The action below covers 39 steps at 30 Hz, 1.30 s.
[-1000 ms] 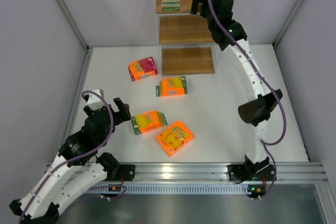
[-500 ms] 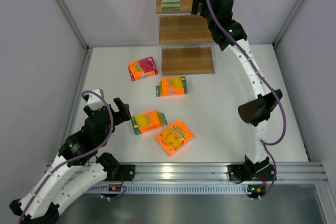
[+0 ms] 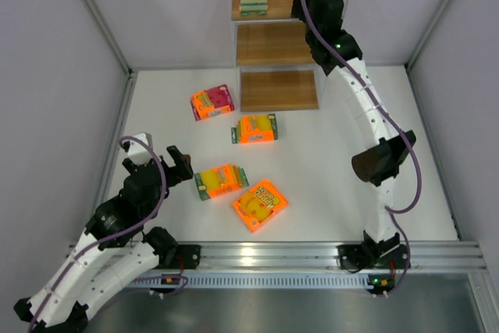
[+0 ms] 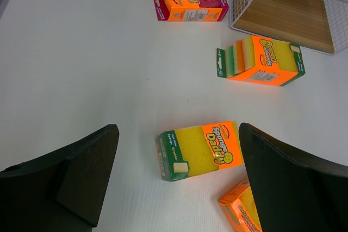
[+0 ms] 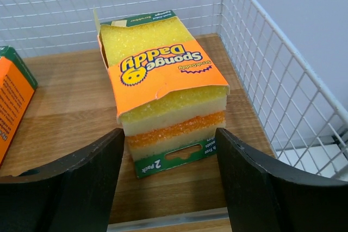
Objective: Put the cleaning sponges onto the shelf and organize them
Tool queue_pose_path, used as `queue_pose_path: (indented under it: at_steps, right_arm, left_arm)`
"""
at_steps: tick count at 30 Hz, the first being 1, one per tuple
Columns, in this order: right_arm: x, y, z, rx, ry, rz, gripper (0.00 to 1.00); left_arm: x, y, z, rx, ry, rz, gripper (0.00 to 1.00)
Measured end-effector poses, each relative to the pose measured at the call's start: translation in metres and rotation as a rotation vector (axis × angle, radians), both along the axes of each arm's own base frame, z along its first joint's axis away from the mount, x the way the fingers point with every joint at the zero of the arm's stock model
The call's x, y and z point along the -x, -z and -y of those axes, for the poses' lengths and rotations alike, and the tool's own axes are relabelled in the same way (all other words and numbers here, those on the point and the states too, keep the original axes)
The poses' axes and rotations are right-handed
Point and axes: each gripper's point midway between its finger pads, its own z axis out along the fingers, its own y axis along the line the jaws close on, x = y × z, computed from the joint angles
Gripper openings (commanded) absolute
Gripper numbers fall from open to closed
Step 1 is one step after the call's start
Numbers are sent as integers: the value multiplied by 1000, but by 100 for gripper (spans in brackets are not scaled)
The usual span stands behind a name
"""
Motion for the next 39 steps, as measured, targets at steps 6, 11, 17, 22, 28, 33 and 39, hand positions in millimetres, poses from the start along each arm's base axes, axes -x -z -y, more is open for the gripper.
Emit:
queue_pose_path:
  at_steps: [6, 11, 17, 22, 28, 33, 39]
  right_arm:
    - [0, -3, 7, 3, 43, 12, 73]
    - [2, -3, 3, 19, 39, 9, 99]
    - [15, 0, -9, 34, -19, -24, 99]
    - [70, -23, -13, 36, -110, -38, 99]
    - [196, -69, 2, -91, -278, 44, 99]
    - [270, 18, 24, -137, -419, -53, 99]
    - [306, 209, -5, -49, -633, -410, 99]
  left_arm:
    - [0, -1, -1, 3, -1, 5, 98]
    - [1, -1, -1, 4, -2, 5, 98]
    - [1, -1, -1, 3, -1, 5, 98]
    - [-1, 2, 1, -4, 3, -7, 98]
    - [-8, 22, 18, -70, 58, -114, 98]
    - [-25, 55, 66, -194, 245, -328, 98]
    - [-23, 82, 97, -373, 536, -457, 98]
